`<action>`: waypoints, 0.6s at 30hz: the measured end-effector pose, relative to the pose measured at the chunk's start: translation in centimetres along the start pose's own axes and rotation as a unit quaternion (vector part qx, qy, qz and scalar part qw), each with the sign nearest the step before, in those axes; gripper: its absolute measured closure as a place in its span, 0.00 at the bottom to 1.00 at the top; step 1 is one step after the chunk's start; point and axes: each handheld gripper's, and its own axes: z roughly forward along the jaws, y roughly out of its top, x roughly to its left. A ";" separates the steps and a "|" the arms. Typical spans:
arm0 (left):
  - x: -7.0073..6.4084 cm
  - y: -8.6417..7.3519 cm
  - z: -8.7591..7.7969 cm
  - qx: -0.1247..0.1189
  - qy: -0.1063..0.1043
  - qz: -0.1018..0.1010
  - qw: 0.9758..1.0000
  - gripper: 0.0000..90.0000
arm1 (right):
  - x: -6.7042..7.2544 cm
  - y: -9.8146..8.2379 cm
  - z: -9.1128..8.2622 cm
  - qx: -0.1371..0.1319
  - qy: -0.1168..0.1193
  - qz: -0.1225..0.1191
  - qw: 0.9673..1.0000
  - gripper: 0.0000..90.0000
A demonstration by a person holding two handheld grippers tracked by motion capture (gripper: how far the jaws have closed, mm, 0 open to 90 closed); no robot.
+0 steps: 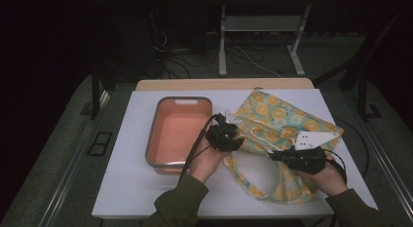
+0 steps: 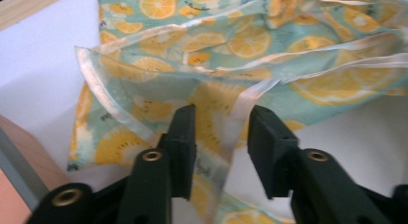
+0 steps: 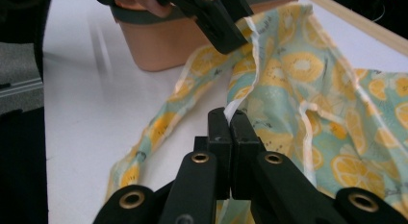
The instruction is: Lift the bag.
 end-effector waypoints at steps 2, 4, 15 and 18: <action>0.2 0.3 0.1 -0.004 -0.002 -0.003 1.000 0.92 | -0.1 0.2 -0.2 -0.006 -0.002 0.002 1.000 0.99; 0.5 0.5 0.0 -0.014 -0.010 -0.009 1.000 0.99 | -0.3 0.3 -0.4 -0.010 -0.005 0.003 1.000 0.99; 2.0 1.2 -3.3 -0.101 -0.009 -0.029 0.994 1.00 | -2.3 2.8 -0.7 -0.066 -0.038 0.014 0.997 0.99; 2.6 1.5 -4.3 -0.122 -0.003 -0.035 0.992 1.00 | -2.7 4.0 -0.7 -0.081 -0.047 0.012 0.996 0.99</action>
